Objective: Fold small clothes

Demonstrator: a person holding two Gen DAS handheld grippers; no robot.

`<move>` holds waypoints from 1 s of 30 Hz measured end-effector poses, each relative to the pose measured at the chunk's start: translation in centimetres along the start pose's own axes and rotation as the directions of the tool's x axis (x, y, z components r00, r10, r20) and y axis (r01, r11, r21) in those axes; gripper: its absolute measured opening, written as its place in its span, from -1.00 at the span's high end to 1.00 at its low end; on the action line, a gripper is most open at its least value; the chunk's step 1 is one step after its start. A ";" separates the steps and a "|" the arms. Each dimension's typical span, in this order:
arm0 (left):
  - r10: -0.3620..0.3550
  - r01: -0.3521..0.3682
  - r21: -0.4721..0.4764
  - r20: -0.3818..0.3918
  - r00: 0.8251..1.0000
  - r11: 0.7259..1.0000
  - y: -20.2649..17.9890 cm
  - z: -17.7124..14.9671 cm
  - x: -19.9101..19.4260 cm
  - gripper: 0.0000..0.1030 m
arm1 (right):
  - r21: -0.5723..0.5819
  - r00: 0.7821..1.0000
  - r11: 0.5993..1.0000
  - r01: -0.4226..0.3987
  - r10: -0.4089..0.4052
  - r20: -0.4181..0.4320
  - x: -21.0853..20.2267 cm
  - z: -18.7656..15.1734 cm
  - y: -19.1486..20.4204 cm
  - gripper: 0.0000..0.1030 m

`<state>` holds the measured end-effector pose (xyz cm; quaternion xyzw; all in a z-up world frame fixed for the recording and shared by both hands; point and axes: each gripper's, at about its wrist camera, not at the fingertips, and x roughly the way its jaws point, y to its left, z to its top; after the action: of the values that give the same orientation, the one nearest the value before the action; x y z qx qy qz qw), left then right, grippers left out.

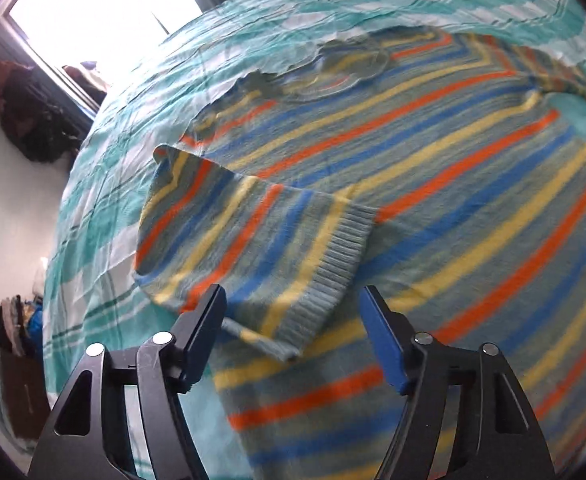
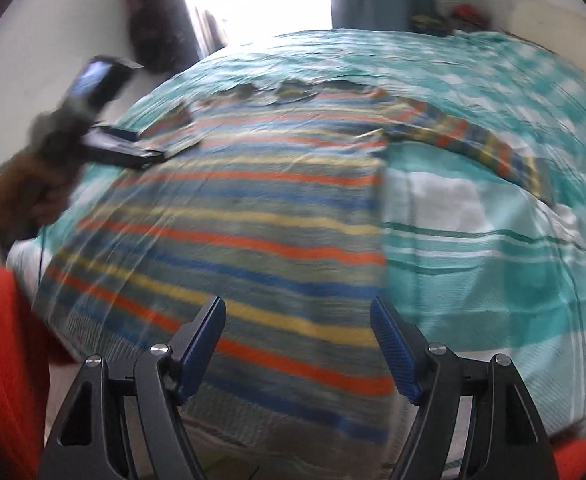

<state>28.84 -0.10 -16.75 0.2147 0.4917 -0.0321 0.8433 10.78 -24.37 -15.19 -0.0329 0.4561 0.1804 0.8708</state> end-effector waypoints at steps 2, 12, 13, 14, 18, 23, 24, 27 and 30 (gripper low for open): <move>-0.015 0.015 -0.002 -0.020 1.000 1.000 0.5 -0.3 1.0 0.25 | -0.012 1.000 1.000 0.002 -0.002 -0.021 0.5 -0.3 0.3 -0.44; -0.060 0.105 -0.828 0.086 0.994 0.551 25.0 -6.2 -0.8 0.95 | 0.067 1.000 0.998 0.019 -0.017 -0.024 0.5 -0.3 -1.0 -0.44; -0.048 0.065 -0.869 0.047 0.998 0.490 27.1 -7.9 0.2 0.96 | 0.074 1.000 0.997 0.017 -0.016 -0.025 0.6 -0.3 -1.2 -0.44; -0.051 0.044 -0.887 0.023 0.998 0.460 28.1 -8.8 0.9 0.96 | 0.079 0.999 0.997 0.017 -0.015 -0.028 0.7 -0.3 -1.3 -0.44; -0.085 -0.018 -0.891 -0.064 0.994 0.454 29.4 -11.0 3.8 0.96 | 0.069 0.999 0.997 0.030 -0.027 -0.040 1.1 -0.3 -1.0 -0.44; -0.069 0.018 -0.911 -0.011 0.998 0.412 29.4 -11.5 3.5 0.97 | 0.049 0.997 0.998 0.045 -0.042 -0.062 1.8 -0.4 -0.6 -0.44; -0.057 0.021 -0.930 0.000 0.998 0.366 30.1 -12.4 3.4 0.96 | 0.051 0.997 0.998 0.045 -0.041 -0.064 1.8 -0.5 -0.7 -0.44; -0.147 -0.044 -0.942 -0.098 0.984 0.331 30.9 -14.0 6.1 0.84 | 0.052 0.997 0.998 0.045 -0.041 -0.065 1.9 -0.4 -0.7 -0.44; -0.173 -0.015 -0.961 -0.065 0.983 0.276 31.2 -15.5 5.8 0.40 | 0.051 0.997 0.998 0.046 -0.042 -0.066 1.9 -0.5 -0.7 -0.45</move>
<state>27.44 35.18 -17.86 -0.3569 0.4868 0.2442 0.7590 11.60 -24.60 -17.04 -0.0257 0.4877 0.1479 0.8600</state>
